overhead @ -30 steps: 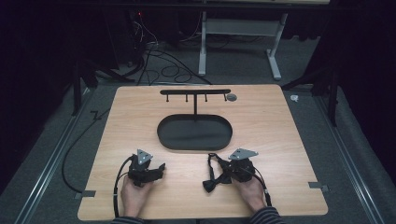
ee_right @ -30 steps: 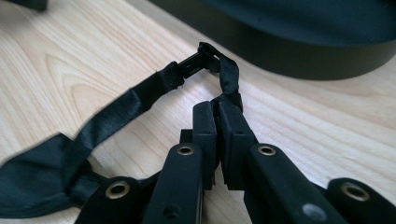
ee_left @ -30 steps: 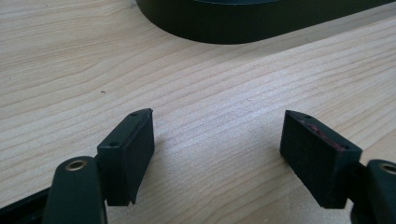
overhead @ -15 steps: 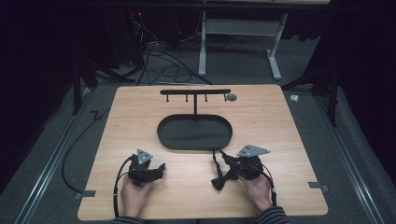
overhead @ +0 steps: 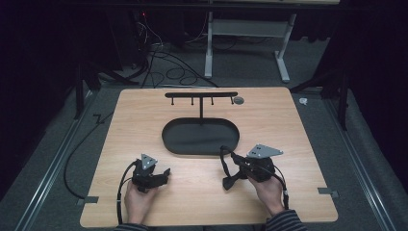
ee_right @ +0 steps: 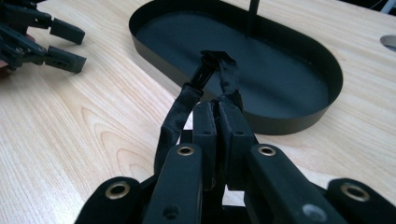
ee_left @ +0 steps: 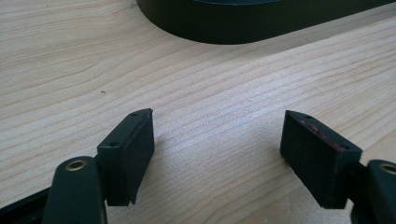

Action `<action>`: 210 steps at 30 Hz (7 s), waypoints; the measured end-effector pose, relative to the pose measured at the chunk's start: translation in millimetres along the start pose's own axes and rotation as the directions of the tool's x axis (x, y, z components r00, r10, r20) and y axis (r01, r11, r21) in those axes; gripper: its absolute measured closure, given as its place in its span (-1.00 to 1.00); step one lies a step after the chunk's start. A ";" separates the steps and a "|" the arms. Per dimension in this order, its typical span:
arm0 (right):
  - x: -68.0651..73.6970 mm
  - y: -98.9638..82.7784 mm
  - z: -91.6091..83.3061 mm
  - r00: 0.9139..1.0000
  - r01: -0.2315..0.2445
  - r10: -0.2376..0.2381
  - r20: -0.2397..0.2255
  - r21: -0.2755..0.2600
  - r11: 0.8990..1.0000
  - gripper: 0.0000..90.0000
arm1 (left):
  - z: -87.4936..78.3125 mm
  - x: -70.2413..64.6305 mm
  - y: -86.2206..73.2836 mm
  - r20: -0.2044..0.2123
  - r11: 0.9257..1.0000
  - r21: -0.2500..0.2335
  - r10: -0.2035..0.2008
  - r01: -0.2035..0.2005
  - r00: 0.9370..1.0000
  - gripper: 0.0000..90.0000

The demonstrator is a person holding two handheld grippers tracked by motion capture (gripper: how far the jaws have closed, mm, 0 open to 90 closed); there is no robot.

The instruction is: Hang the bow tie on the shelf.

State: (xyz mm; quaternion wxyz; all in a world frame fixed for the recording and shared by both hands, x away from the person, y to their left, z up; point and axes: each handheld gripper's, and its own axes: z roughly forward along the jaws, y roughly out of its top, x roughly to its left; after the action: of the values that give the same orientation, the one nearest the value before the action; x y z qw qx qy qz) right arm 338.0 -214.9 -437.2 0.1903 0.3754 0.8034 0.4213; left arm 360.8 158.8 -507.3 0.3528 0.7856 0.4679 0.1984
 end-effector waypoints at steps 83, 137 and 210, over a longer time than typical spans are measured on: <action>-69.6 116.3 -1.8 0.997 -0.031 0.042 0.069 -0.161 0.986 0.95 | -0.1 0.6 -0.2 0.002 1.000 -0.002 -0.002 0.002 1.000 -0.41; -82.7 105.1 37.1 0.948 -0.185 0.190 0.254 -0.043 0.982 0.35 | -0.2 0.3 -0.5 0.000 1.000 -0.002 -0.007 0.007 1.000 -0.41; -96.8 14.9 -71.0 0.935 -0.251 0.294 0.200 -0.214 0.944 0.18 | -0.5 -0.1 -0.7 0.003 1.000 0.000 -0.003 0.003 1.000 -0.43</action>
State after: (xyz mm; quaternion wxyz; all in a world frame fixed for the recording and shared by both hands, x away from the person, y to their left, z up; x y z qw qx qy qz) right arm 363.0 -321.3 -385.3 0.2552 0.5101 0.6734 0.4702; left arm 360.0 159.0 -507.4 0.3540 0.7853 0.4684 0.1966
